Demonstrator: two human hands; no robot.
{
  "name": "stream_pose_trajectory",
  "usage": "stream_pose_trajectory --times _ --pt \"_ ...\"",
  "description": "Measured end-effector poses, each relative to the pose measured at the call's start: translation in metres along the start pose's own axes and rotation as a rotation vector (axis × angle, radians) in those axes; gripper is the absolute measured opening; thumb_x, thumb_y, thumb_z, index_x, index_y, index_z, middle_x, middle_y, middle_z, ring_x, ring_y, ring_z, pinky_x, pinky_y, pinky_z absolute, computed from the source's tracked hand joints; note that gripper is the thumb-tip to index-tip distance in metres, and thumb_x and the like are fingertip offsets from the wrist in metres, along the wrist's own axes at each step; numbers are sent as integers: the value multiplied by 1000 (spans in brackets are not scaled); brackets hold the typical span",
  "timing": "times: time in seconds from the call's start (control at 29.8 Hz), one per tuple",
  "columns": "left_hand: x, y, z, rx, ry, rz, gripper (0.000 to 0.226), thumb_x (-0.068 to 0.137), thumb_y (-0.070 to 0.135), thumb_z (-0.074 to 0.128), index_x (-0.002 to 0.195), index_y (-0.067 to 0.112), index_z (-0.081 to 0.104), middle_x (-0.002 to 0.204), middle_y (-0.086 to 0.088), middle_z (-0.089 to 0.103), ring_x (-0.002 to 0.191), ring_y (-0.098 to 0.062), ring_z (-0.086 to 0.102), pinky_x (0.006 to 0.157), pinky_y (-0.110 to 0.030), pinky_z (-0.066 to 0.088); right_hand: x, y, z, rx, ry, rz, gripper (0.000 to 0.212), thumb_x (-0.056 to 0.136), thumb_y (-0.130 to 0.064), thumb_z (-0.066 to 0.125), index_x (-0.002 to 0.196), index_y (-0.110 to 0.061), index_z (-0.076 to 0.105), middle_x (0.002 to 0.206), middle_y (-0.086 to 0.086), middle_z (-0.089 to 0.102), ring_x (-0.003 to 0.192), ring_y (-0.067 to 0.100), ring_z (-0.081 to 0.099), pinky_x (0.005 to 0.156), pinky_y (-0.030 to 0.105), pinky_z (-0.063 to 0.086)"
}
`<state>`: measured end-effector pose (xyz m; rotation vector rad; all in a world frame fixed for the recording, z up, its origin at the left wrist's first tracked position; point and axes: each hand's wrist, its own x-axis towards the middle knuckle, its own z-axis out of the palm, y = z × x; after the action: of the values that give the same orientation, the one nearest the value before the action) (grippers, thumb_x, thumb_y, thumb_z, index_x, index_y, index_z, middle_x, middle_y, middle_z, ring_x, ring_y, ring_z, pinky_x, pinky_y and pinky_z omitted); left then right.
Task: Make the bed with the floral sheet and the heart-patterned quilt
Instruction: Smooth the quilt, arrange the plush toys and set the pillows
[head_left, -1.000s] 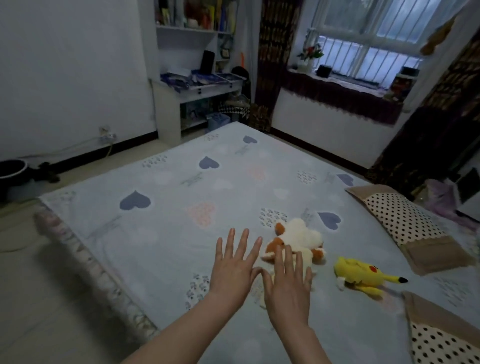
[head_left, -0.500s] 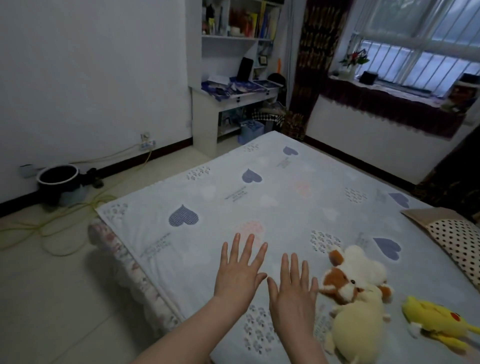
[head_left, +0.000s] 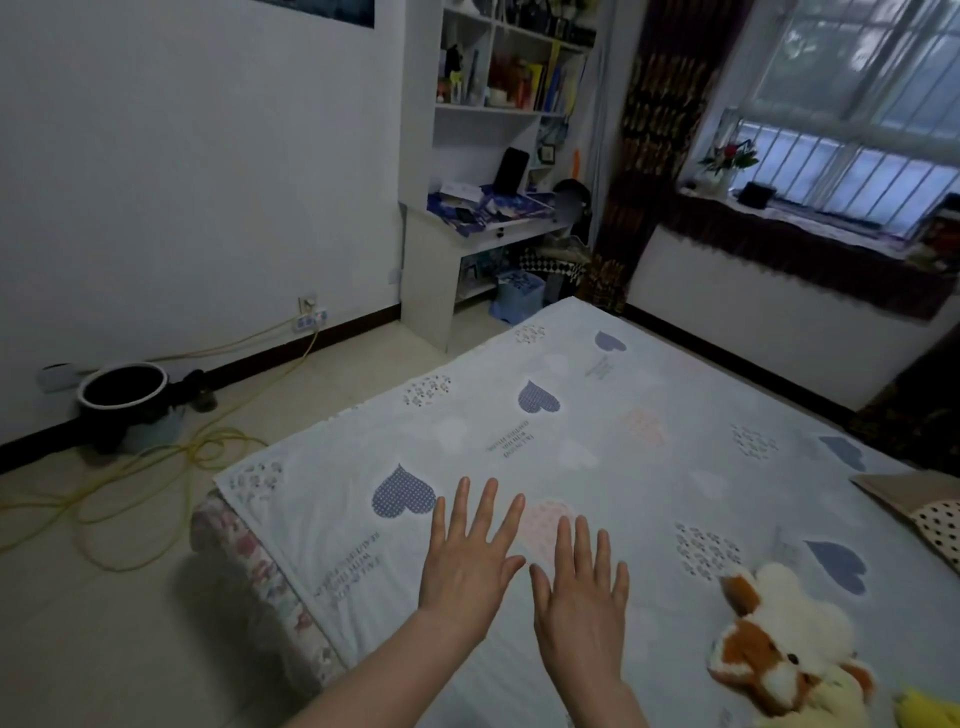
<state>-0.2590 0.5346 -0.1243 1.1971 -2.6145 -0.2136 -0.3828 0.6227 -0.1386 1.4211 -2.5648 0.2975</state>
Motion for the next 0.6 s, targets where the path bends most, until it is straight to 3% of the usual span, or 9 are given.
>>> stream_pose_trajectory --times 0.07,0.13,0.27,0.37,0.47,0.54,0.6 --pt "11 -29 -9 -18 28 18 88 90 56 49 157 25 1 151 -11 43 143 -39 28 109 -57 32 9 -21 3 7 3 48 71 102 -52 8 142 -12 51 147 9 49 138 31 30 106 51 21" --pt "27 -65 -19 -14 41 50 85 93 52 51 157 25 2 150 -11 45 141 -39 28 110 -59 34 21 -47 7 4 33 107 73 102 -52 6 140 -11 53 145 10 51 136 31 32 105 51 22" --pt "53 -114 -30 47 -25 88 76 86 54 56 150 23 29 147 -13 48 137 -42 41 105 -60 40 41 -87 7 -7 30 190 72 102 -52 6 141 -12 51 145 10 51 137 30 31 105 50 22" --pt "72 -131 -31 74 -43 161 77 81 53 60 146 24 34 146 -13 49 137 -42 40 109 -60 30 58 -106 10 -9 47 179 71 102 -51 8 143 -12 50 147 10 49 138 31 30 108 50 21" --pt "96 -145 -31 84 -11 174 65 95 57 46 148 23 33 148 -13 47 140 -39 31 112 -58 20 81 -124 13 -2 45 163 68 103 -50 8 144 -13 46 149 9 46 139 31 31 109 50 22" --pt "106 -155 -42 53 -50 162 68 95 57 46 153 25 29 154 -14 36 144 -41 23 115 -59 18 96 -140 16 9 40 159 67 103 -50 7 145 -13 43 150 10 45 139 31 31 109 50 21" --pt "114 -175 -48 89 -70 185 73 98 56 36 155 30 0 163 -11 1 150 -40 -1 118 -59 6 109 -165 18 3 33 155 68 103 -50 6 146 -13 43 151 10 44 140 31 32 110 50 21"
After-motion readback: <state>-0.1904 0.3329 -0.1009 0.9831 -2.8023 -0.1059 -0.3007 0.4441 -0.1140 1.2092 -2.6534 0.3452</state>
